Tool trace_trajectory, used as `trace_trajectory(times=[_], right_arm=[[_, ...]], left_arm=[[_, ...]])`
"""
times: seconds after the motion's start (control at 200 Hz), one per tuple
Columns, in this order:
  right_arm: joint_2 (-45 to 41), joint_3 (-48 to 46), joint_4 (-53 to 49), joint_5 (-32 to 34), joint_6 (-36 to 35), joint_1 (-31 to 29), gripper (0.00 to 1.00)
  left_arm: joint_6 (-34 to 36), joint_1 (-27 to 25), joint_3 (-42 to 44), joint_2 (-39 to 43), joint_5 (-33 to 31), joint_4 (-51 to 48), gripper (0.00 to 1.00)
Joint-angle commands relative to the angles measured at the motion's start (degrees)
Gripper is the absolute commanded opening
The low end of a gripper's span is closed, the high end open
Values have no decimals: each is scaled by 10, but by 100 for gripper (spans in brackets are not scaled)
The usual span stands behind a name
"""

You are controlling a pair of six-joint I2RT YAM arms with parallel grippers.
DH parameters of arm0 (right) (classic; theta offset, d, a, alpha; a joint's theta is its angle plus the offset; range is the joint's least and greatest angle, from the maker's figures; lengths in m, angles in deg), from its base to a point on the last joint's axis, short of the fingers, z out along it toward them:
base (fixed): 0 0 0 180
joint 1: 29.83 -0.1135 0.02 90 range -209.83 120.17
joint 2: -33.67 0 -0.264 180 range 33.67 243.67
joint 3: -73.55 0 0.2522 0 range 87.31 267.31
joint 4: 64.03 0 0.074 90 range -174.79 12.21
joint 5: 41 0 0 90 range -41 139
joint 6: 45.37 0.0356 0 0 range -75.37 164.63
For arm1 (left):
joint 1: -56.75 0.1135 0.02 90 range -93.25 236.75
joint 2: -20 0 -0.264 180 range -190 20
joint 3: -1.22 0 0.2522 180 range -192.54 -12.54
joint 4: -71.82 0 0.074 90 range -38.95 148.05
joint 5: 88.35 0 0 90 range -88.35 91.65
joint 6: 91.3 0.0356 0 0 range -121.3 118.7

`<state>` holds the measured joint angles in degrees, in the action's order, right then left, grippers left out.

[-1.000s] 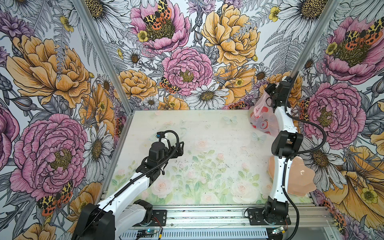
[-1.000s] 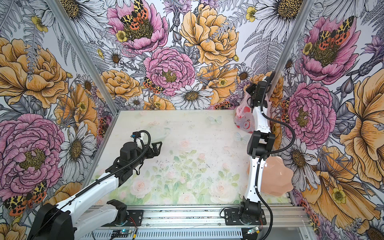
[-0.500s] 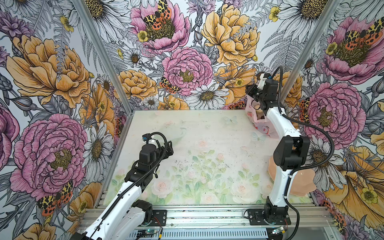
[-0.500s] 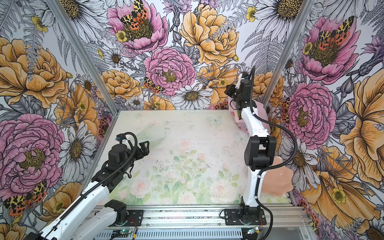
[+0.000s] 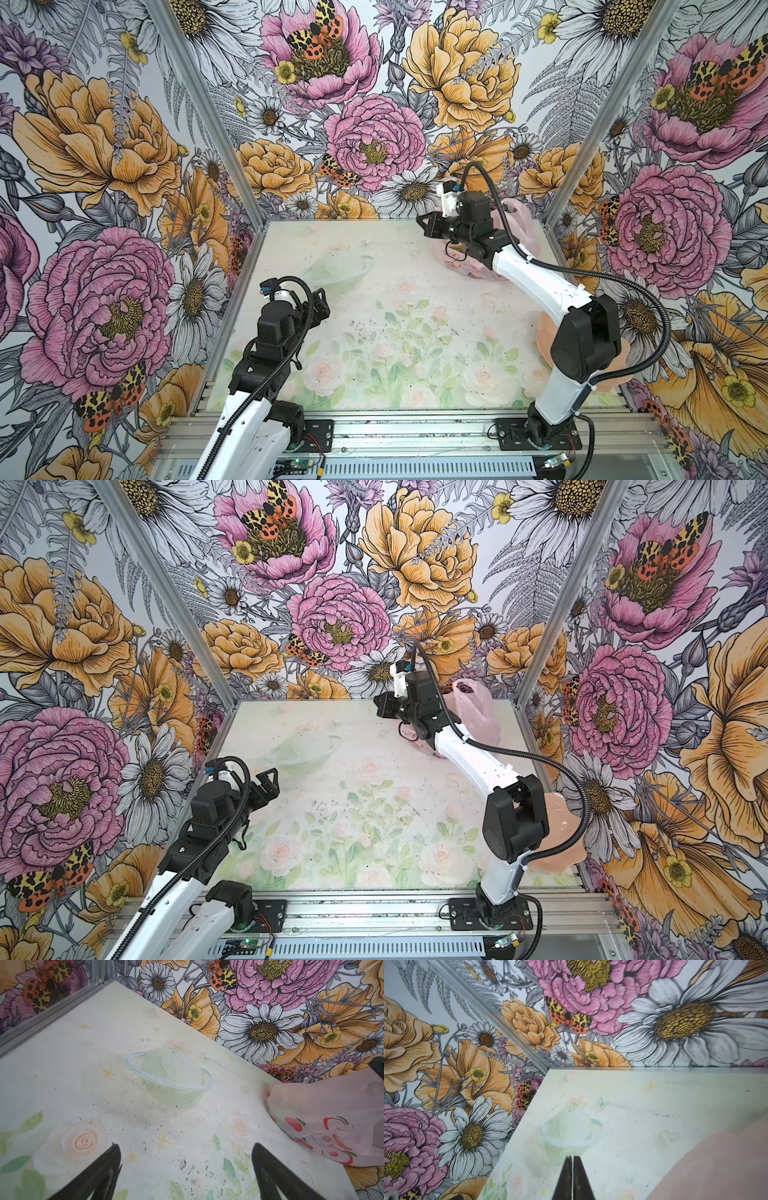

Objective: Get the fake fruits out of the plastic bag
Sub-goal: 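Lift the pink bag with the right gripper and carry it to table center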

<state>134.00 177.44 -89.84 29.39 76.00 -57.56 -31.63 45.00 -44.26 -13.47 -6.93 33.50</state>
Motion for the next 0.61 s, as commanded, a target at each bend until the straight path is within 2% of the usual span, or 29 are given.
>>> trace_trajectory(times=[0.0,0.165,0.28,0.47,0.6], right_arm=[[-36,-10,-27,25,-26,-67,7],[-49,-19,-64,70,-44,-144,7],[-59,-25,-77,84,-50,-167,15],[-105,-37,-110,115,-67,-173,48],[-146,-47,-158,173,-87,-174,66]], left_arm=[[-10,7,-6,4,6,-16,98],[-13,9,-13,5,12,-18,98],[-16,10,-18,4,23,-19,98],[-17,9,-34,-7,46,-25,97],[-12,4,-57,-30,56,-35,97]])
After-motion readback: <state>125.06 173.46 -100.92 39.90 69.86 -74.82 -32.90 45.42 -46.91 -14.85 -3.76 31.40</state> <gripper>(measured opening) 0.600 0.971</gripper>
